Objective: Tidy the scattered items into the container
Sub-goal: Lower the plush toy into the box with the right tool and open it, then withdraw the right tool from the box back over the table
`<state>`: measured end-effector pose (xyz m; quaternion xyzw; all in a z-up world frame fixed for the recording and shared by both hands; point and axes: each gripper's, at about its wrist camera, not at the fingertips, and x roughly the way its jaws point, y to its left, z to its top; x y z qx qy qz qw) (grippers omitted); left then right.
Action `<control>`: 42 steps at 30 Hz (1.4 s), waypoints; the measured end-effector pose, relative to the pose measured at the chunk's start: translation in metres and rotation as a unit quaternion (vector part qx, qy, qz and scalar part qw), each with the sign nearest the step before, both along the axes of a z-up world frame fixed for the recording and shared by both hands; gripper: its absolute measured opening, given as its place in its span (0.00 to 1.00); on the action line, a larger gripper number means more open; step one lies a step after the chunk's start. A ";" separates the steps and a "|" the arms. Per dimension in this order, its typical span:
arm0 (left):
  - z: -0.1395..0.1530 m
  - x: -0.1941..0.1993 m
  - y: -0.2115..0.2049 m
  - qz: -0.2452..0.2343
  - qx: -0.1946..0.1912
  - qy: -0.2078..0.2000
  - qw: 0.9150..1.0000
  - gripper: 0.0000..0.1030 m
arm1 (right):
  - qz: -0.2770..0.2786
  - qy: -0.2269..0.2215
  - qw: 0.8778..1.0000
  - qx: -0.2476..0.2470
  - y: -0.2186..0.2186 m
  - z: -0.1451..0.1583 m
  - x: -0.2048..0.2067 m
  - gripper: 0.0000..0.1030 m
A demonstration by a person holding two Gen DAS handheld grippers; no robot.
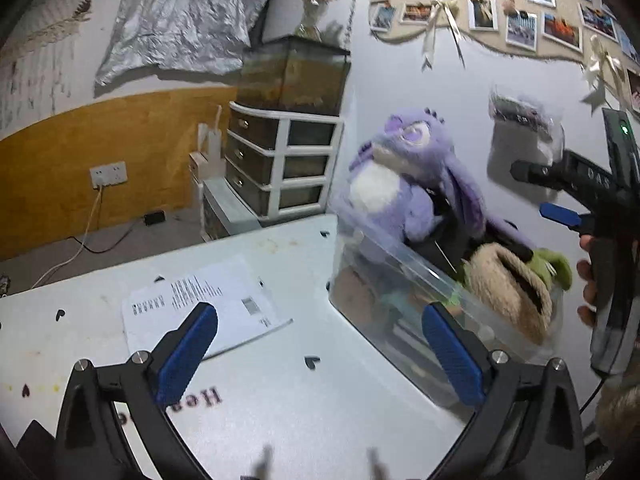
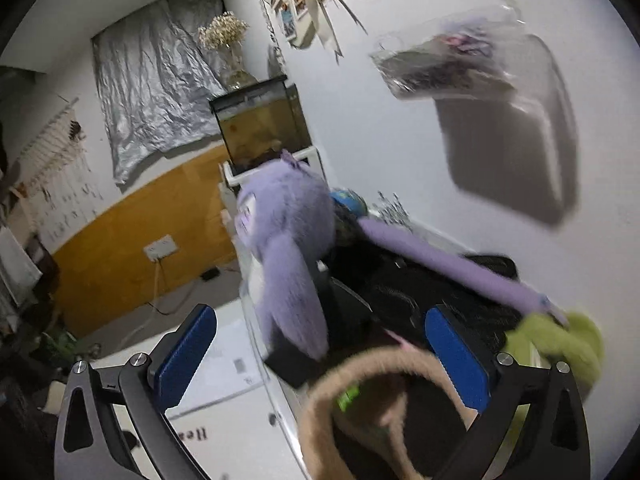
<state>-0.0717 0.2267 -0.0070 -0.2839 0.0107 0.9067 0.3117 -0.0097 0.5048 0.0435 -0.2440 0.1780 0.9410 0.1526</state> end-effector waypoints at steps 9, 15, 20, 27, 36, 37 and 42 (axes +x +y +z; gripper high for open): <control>0.008 0.020 -0.003 -0.010 -0.019 0.009 1.000 1.00 | -0.046 -0.008 0.999 -0.002 -0.015 -0.017 0.039 1.00; 0.014 0.033 -0.011 -0.018 -0.021 0.010 1.000 1.00 | -0.063 -0.037 0.997 0.010 -0.034 -0.029 0.062 1.00; 0.020 0.043 -0.020 -0.024 -0.025 0.012 0.999 1.00 | -0.069 -0.046 0.996 0.039 -0.053 -0.030 0.079 1.00; 0.025 0.053 -0.030 -0.034 -0.027 0.018 0.999 1.00 | -0.069 -0.047 0.994 0.065 -0.076 -0.031 0.097 1.00; 0.026 0.058 -0.045 -0.038 -0.031 0.017 0.999 1.00 | -0.086 -0.051 0.991 0.086 -0.094 -0.031 0.116 1.00; 0.026 0.058 -0.046 -0.037 -0.031 0.017 0.999 1.00 | -0.087 -0.052 0.991 0.086 -0.096 -0.031 0.118 1.00; 0.030 0.057 -0.053 -0.034 -0.029 0.021 0.999 1.00 | -0.092 -0.046 0.991 0.090 -0.101 -0.028 0.120 1.00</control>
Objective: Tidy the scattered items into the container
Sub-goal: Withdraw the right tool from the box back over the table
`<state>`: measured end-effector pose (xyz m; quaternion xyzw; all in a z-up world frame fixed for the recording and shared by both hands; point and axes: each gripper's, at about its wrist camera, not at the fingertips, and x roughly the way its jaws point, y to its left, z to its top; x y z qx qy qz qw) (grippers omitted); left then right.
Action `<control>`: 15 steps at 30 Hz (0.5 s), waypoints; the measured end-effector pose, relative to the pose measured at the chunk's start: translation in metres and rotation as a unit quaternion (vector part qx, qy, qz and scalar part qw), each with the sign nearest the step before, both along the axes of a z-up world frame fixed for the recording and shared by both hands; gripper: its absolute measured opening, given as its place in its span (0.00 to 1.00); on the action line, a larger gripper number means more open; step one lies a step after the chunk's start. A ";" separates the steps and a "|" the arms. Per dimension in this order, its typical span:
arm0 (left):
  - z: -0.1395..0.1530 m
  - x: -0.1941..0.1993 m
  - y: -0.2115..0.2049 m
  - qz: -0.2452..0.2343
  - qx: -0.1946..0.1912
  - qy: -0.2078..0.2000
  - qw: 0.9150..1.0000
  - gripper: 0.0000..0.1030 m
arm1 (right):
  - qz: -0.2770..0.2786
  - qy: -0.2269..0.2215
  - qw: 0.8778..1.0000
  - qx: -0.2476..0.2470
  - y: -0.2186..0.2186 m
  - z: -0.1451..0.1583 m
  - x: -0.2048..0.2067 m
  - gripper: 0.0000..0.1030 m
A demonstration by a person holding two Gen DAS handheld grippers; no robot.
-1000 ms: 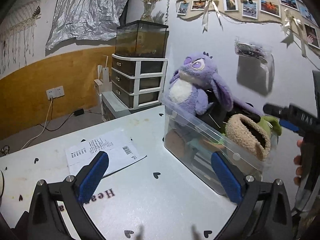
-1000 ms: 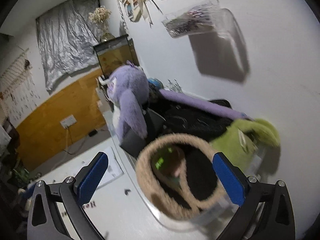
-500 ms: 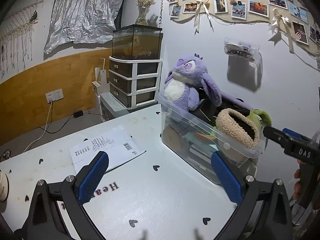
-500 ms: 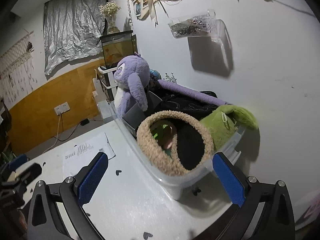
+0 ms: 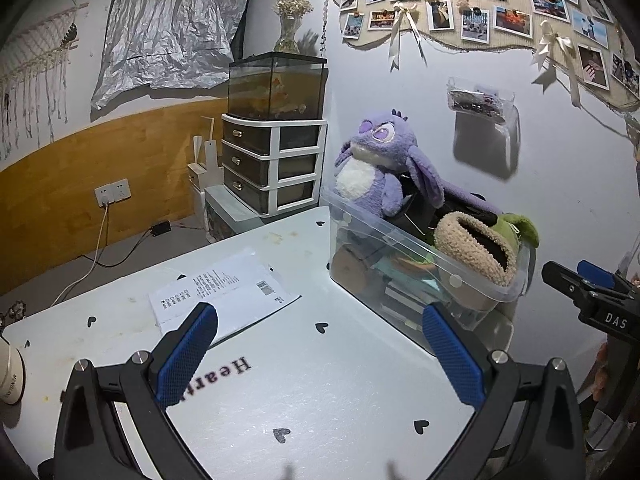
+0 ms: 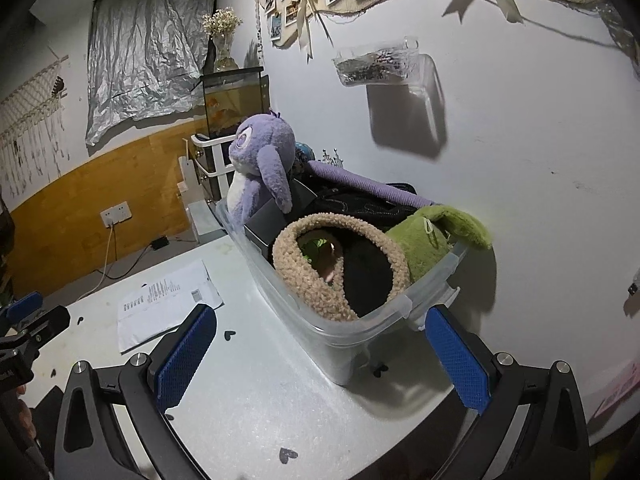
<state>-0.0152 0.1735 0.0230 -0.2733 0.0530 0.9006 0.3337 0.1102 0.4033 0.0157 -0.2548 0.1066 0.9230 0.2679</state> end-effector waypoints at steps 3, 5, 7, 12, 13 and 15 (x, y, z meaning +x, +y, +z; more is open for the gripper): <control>0.003 -0.001 -0.004 0.003 0.005 0.004 1.000 1.00 | 0.002 0.004 1.000 0.003 -0.003 0.003 -0.001 1.00; 0.004 -0.002 -0.006 0.006 0.007 0.004 1.000 1.00 | 0.004 0.005 1.000 0.007 -0.005 0.005 -0.001 1.00; 0.005 -0.003 -0.006 0.007 0.008 0.004 1.000 1.00 | 0.005 0.006 1.000 0.011 -0.007 0.006 -0.002 1.00; 0.005 -0.002 -0.005 0.008 0.007 0.006 1.000 1.00 | 0.006 0.007 1.000 0.012 -0.009 0.007 -0.002 1.00; 0.006 -0.001 -0.004 0.008 0.006 0.007 1.000 1.00 | 0.005 0.006 1.000 0.012 -0.008 0.006 -0.002 1.00; 0.006 -0.001 -0.003 0.008 0.006 0.007 1.000 1.00 | 0.005 0.006 1.000 0.012 -0.008 0.006 -0.002 1.00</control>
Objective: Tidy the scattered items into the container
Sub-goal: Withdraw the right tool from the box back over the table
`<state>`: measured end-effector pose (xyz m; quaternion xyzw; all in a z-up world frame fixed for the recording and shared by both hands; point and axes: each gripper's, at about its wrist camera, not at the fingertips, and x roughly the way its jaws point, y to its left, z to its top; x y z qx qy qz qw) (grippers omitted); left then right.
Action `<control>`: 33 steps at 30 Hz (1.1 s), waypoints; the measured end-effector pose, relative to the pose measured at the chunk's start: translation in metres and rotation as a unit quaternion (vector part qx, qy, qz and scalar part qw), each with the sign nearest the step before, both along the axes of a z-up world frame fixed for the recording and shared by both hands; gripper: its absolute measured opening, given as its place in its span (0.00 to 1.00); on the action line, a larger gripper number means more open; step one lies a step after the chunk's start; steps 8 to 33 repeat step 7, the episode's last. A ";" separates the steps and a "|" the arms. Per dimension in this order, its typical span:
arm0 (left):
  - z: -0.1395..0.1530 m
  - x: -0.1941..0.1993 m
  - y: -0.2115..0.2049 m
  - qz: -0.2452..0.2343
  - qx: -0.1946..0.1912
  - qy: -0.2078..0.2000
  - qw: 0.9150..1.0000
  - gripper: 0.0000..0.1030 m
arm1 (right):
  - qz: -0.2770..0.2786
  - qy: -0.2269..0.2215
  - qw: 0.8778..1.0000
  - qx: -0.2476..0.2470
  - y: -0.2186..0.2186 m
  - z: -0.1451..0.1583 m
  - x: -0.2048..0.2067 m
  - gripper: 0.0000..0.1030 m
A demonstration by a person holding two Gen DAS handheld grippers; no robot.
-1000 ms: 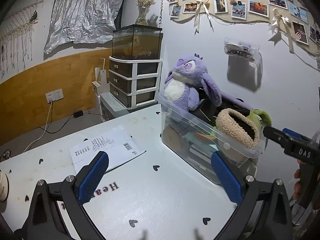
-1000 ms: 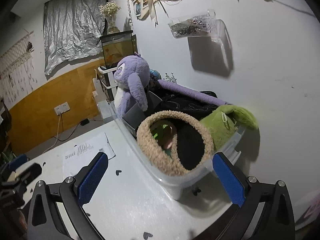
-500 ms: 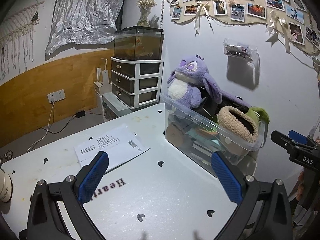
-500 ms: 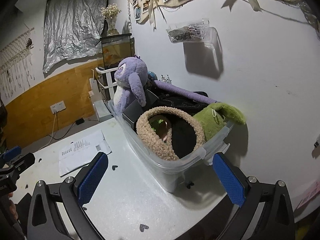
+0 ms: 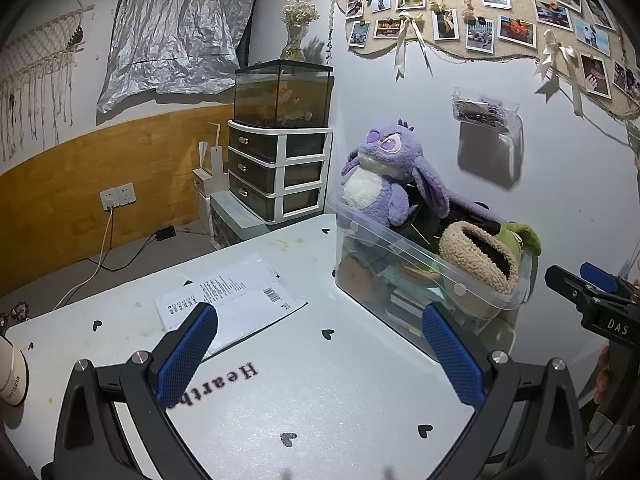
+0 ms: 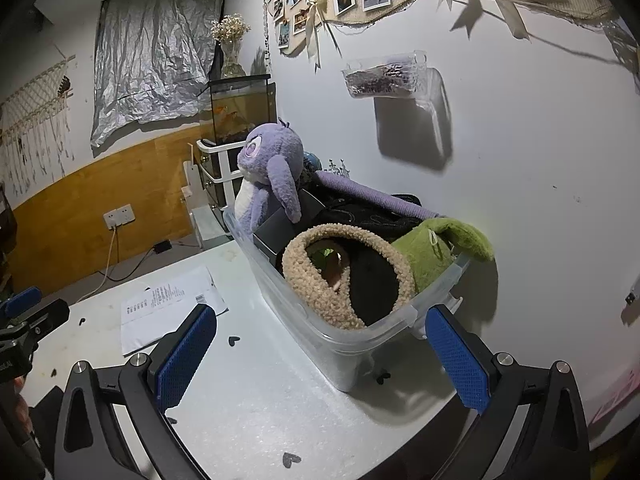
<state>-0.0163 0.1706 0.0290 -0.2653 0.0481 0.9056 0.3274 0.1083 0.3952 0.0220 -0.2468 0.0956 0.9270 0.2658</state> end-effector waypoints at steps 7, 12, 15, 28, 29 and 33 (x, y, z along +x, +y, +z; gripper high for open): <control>0.000 0.001 0.002 0.001 -0.005 0.004 1.000 1.00 | -0.001 0.000 1.000 0.000 -0.001 0.001 0.001 1.00; 0.000 0.001 0.002 0.001 -0.005 0.004 1.000 1.00 | -0.001 0.000 1.000 0.000 -0.001 0.001 0.001 1.00; 0.000 0.001 0.002 0.001 -0.005 0.004 1.000 1.00 | -0.001 0.000 1.000 0.000 -0.001 0.001 0.001 1.00; 0.000 0.001 0.002 0.001 -0.005 0.004 1.000 1.00 | -0.001 0.000 1.000 0.000 -0.001 0.001 0.001 1.00; 0.000 0.001 0.002 0.001 -0.005 0.004 1.000 1.00 | -0.001 0.000 1.000 0.000 -0.001 0.001 0.001 1.00; 0.000 0.001 0.002 0.001 -0.005 0.004 1.000 1.00 | -0.001 0.000 1.000 0.000 -0.001 0.001 0.001 1.00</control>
